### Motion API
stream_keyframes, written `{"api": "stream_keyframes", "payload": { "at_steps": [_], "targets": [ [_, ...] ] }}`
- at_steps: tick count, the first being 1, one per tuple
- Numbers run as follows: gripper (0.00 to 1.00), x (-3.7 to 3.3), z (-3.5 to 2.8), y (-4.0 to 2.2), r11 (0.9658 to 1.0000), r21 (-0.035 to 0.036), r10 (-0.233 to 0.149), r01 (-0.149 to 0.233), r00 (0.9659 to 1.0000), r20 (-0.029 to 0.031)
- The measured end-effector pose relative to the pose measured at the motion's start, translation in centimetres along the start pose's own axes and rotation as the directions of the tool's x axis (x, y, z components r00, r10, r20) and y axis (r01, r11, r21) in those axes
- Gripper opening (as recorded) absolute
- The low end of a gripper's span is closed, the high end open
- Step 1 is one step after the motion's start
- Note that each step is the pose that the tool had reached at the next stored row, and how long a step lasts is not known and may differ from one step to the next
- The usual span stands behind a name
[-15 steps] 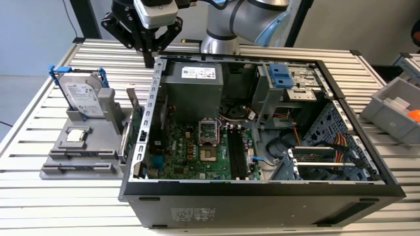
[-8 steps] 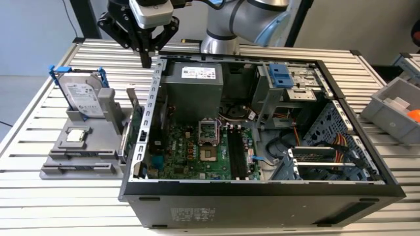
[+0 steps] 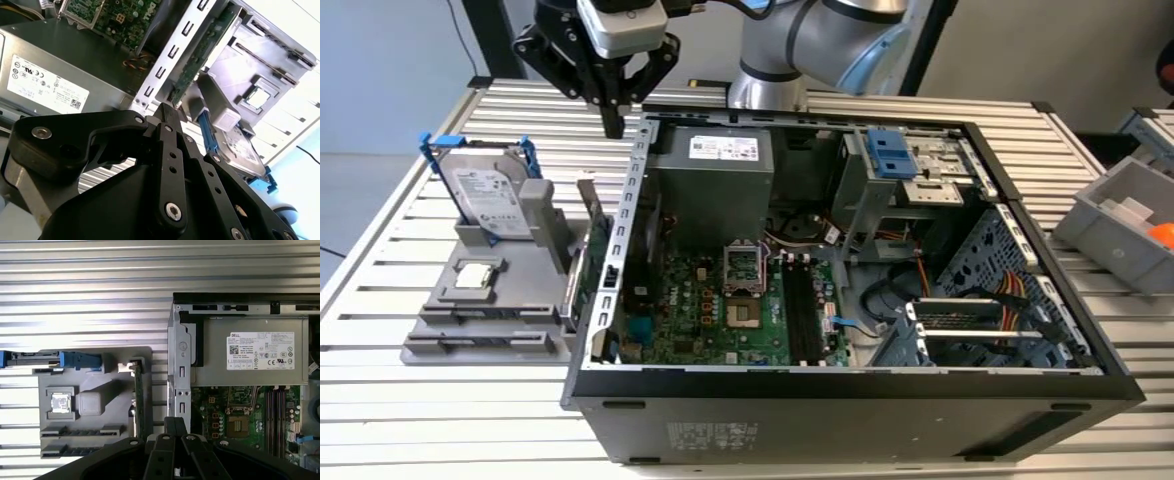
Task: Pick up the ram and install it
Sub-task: 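Reach for the ram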
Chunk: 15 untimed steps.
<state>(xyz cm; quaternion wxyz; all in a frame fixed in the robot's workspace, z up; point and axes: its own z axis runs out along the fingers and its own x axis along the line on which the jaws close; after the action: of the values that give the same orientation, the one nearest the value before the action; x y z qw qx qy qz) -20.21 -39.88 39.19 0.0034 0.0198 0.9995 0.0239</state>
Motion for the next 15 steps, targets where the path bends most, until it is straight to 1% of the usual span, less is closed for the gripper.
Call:
{"api": "stream_keyframes", "payload": {
  "at_steps": [9, 15],
  "targets": [
    [0.00, 0.25, 0.01, -0.01, 1.0000, 0.0001, -0.002, 0.002, 1.0000, -0.0023],
    [0.00, 0.33, 0.03, -0.01, 1.0000, 0.0001, -0.004, 0.004, 1.0000, -0.0053]
  ]
}}
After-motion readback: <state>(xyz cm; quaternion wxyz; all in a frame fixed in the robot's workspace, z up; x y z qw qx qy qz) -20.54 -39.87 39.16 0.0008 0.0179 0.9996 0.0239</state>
